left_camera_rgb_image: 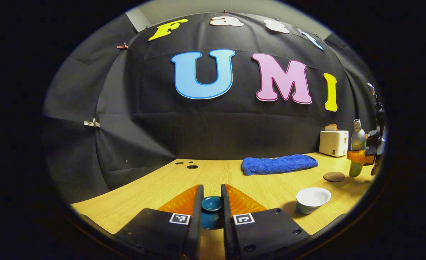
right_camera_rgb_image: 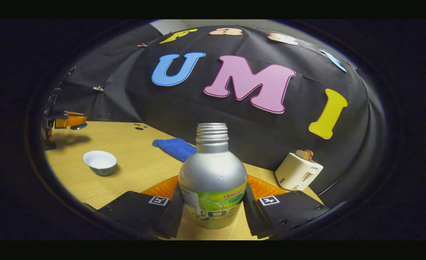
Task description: Open the teacup lid with one hand, grasp the water bottle and pour water into the teacup with the other hand; after pouring, place the water bottle on the coaster and then close the teacup lid.
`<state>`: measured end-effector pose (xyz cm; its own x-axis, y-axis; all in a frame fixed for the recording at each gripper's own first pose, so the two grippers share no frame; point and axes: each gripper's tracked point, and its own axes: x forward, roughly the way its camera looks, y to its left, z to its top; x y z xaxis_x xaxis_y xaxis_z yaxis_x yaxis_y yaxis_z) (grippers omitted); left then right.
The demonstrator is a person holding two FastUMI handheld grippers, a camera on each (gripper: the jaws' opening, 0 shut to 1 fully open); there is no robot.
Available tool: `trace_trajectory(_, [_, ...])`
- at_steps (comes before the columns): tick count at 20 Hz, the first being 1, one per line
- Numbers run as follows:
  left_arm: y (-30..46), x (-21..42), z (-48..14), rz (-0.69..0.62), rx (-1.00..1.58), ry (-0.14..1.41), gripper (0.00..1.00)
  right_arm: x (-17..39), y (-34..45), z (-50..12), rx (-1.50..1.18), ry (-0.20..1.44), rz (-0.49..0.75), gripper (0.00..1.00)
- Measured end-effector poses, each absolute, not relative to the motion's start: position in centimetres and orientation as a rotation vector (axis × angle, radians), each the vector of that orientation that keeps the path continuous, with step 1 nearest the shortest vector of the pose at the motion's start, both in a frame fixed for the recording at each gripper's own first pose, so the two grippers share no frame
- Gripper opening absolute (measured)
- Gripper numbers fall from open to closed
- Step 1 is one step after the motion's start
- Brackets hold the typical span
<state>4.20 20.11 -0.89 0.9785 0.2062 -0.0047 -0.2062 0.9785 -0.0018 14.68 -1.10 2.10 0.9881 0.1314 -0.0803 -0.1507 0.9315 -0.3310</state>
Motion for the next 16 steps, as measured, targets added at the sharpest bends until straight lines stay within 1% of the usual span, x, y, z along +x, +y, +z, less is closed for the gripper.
trace_trajectory(3, [20.1,4.2,-0.9,0.208,-0.002,0.004,0.29,15.4,-0.6,4.4,-0.165,-0.027,0.187,0.75])
trace_trajectory(6, [20.1,4.2,-0.9,0.205,-0.003,0.005,0.29,17.6,-1.1,4.5,-0.048,-0.037,0.172,0.75])
trace_trajectory(10, [20.1,4.2,-0.9,0.204,-0.002,0.005,0.29,20.6,-2.4,2.8,-0.020,-0.011,0.138,0.75])
trace_trajectory(14, [20.1,4.2,-0.9,0.195,-0.003,0.005,0.29,22.2,-3.3,0.7,0.007,0.032,0.104,0.75])
trace_trajectory(15, [20.1,4.2,-1.0,0.194,-0.002,0.004,0.32,22.2,-3.3,0.4,0.007,0.034,0.105,0.75])
trace_trajectory(16, [20.0,4.2,-0.9,0.192,-0.002,0.004,0.29,22.2,-3.3,0.3,0.007,0.032,0.106,0.76])
